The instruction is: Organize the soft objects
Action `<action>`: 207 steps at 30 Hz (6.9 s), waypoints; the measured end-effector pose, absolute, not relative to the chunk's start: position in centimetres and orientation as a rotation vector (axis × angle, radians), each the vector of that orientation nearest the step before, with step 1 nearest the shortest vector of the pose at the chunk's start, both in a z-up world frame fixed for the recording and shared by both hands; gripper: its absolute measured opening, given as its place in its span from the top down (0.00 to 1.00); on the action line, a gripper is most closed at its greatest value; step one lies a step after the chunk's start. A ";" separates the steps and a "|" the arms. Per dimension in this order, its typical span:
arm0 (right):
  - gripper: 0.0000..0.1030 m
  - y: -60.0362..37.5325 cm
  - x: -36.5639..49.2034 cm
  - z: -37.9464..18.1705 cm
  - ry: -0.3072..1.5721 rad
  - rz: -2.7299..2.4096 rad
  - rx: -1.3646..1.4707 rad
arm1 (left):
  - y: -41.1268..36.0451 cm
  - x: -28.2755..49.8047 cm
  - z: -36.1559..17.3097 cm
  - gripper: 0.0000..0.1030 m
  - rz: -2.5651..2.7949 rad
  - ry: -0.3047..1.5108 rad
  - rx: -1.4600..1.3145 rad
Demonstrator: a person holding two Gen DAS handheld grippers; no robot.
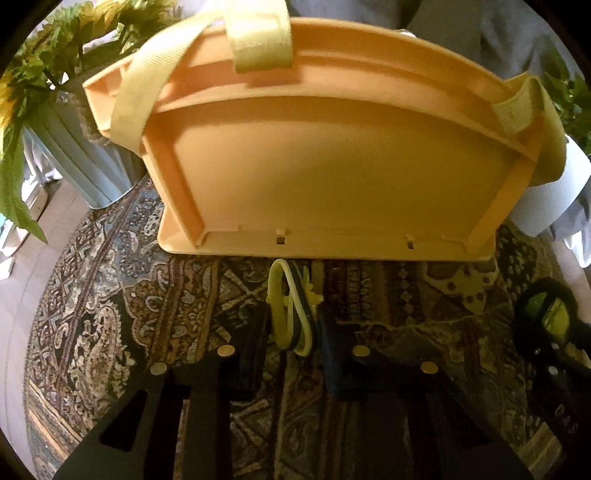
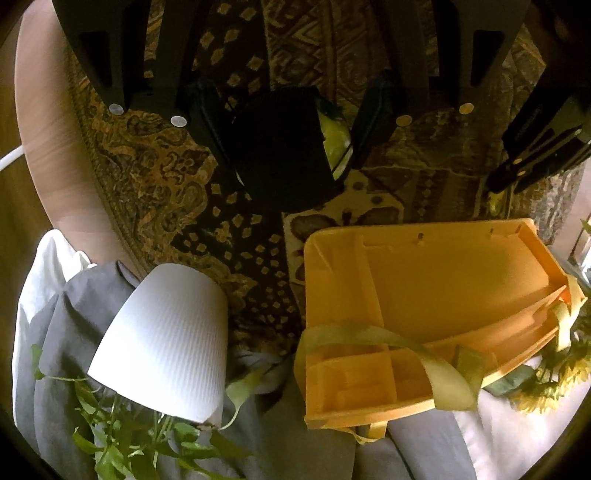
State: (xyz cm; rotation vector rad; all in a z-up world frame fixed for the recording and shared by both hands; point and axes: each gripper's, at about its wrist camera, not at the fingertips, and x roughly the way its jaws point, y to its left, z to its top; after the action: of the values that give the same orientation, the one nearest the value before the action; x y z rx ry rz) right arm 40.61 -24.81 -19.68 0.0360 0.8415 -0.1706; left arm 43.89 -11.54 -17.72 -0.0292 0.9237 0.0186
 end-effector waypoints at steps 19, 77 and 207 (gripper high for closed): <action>0.39 -22.4 37.5 -15.3 0.716 -0.093 0.016 | -9.4 38.9 -12.5 0.75 -0.012 0.803 -0.026; 0.39 -17.3 47.0 -2.3 0.531 0.182 0.109 | -5.1 45.2 2.0 0.75 -0.106 0.524 -0.002; 0.18 -14.7 3.1 -2.6 0.429 -0.150 0.045 | -5.3 6.2 4.0 0.00 -0.051 0.436 0.113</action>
State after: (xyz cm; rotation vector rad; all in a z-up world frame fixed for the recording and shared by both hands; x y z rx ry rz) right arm 3.13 -14.73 -2.59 0.0449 0.4289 -0.1497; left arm 6.17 -5.28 4.05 0.1131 0.4358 -0.0507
